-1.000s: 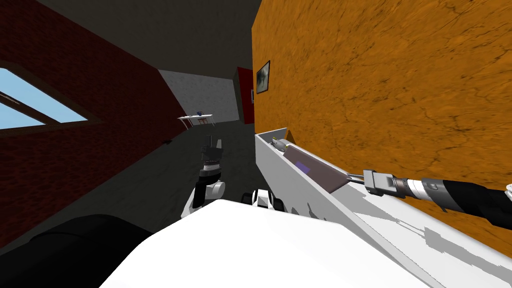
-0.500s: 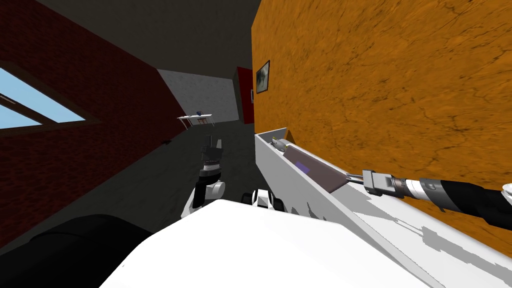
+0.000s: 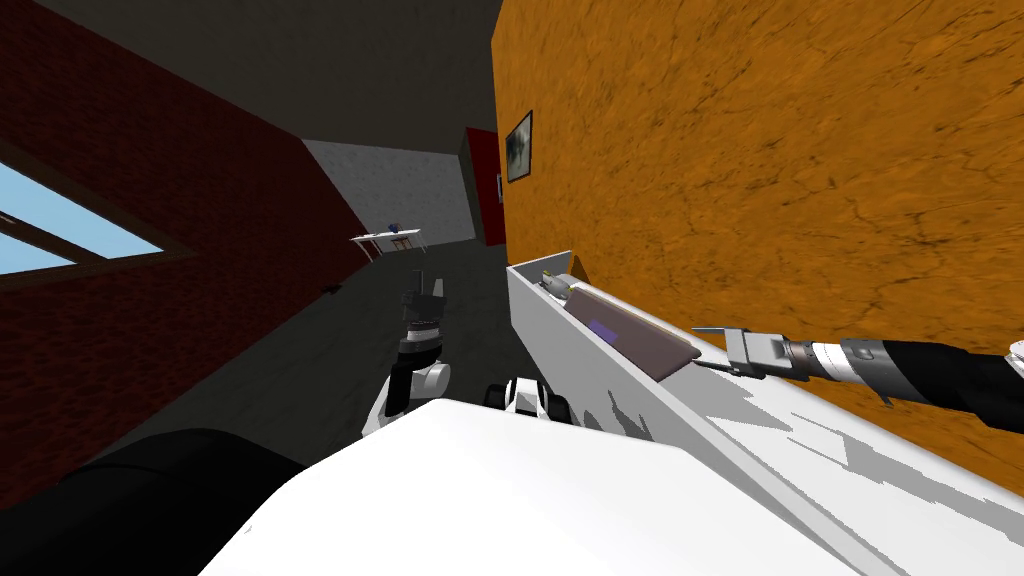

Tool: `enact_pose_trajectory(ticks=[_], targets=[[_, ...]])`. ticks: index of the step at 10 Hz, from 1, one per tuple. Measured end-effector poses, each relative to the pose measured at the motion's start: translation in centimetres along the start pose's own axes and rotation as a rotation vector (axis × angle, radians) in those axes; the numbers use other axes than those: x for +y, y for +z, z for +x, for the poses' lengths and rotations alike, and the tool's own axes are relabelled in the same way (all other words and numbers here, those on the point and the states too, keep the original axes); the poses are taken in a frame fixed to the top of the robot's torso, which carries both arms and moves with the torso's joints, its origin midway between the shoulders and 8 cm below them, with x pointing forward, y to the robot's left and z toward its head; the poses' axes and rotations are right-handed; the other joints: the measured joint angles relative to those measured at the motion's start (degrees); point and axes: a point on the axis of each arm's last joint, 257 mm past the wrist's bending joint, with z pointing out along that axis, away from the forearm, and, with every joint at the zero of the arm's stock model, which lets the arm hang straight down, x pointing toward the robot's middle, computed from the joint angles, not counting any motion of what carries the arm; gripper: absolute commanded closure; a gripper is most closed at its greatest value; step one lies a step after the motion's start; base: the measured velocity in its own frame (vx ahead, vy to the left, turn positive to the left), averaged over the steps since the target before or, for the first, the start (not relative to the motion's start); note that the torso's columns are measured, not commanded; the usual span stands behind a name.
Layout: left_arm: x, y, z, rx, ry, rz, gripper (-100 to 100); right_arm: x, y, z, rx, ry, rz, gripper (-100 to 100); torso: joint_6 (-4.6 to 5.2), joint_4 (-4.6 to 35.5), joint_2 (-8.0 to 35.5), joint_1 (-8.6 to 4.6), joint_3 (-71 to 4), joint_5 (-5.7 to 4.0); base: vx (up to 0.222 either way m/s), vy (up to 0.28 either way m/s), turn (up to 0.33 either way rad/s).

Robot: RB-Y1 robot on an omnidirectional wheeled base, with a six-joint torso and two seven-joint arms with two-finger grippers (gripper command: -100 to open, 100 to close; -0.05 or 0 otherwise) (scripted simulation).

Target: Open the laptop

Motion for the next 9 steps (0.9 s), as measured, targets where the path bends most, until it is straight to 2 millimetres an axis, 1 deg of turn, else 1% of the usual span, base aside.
enact_pose_trajectory(ticks=[3,4,9], targets=[[0.0,0.0,0.0,0.000,0.000,0.000,0,-1.9,-0.9,-2.4,-0.002,-0.024,-0.010,-100,0.01,-0.01,-0.03,-0.14,-0.02,-0.05,-0.010,0.015,-0.060],[0.0,0.0,0.0,0.000,0.000,0.000,0,-2.0,-0.9,-2.5,-0.002,-0.024,-0.011,0,0.00,-0.03,-0.08,-0.20,-0.05,-0.08,0.000,0.000,0.000],[0.0,0.0,0.0,0.000,0.000,0.000,0,-2.0,-0.9,-2.5,-0.002,-0.024,-0.011,0,0.01,-0.02,-0.06,-0.13,-0.05,-0.05,0.000,0.000,0.000]])
